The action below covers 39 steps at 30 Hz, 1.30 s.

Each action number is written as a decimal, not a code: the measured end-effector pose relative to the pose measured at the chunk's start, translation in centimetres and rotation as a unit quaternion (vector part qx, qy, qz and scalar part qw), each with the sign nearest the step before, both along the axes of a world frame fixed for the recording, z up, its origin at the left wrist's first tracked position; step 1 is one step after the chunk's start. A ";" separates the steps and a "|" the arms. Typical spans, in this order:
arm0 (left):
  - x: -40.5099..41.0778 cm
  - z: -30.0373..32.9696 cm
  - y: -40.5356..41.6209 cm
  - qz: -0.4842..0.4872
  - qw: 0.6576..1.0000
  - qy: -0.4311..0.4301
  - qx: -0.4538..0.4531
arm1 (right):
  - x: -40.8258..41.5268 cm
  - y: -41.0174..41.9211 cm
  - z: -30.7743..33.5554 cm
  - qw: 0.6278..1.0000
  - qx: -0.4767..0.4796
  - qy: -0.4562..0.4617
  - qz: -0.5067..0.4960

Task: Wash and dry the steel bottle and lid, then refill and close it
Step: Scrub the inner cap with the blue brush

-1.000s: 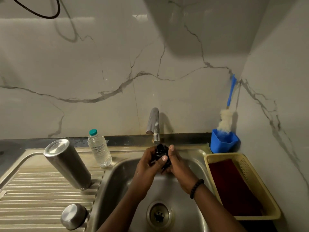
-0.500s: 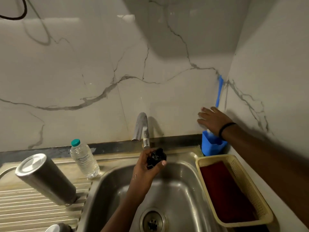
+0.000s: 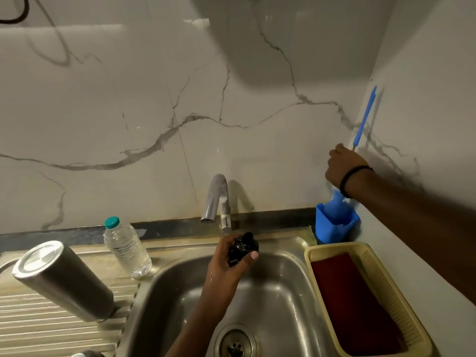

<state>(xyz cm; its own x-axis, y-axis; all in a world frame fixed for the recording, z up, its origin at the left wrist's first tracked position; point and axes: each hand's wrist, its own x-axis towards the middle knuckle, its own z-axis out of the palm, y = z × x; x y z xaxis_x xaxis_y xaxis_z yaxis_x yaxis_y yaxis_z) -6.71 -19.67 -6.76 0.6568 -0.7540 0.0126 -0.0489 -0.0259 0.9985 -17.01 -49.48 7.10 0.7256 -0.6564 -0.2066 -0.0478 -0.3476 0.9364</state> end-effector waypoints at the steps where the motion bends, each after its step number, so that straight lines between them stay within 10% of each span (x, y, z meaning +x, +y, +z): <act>1: -0.1 0.1 0.0 0.001 1.000 -0.001 -0.001 | 0.0 0.7 1.2 1.000 -0.010 -0.010 0.003; 7: -0.1 0.3 0.5 0.016 0.999 0.028 -0.011 | 0.3 5.7 7.9 0.972 0.082 -0.221 -0.012; 12: 0.1 0.1 2.2 0.049 0.996 0.071 -0.013 | -2.4 10.7 8.8 0.846 0.345 -0.406 0.013; 29: 1.3 -0.4 7.1 0.115 0.992 0.057 -0.006 | -4.0 22.3 -4.1 0.587 0.570 -0.570 0.078; 36: 1.6 0.0 8.2 0.080 0.996 0.046 -0.014 | -1.1 24.9 -8.4 0.687 0.441 -0.540 0.205; 39: 2.2 0.3 8.9 0.077 0.997 0.014 0.005 | -0.7 25.2 -9.4 0.652 0.394 -0.606 0.230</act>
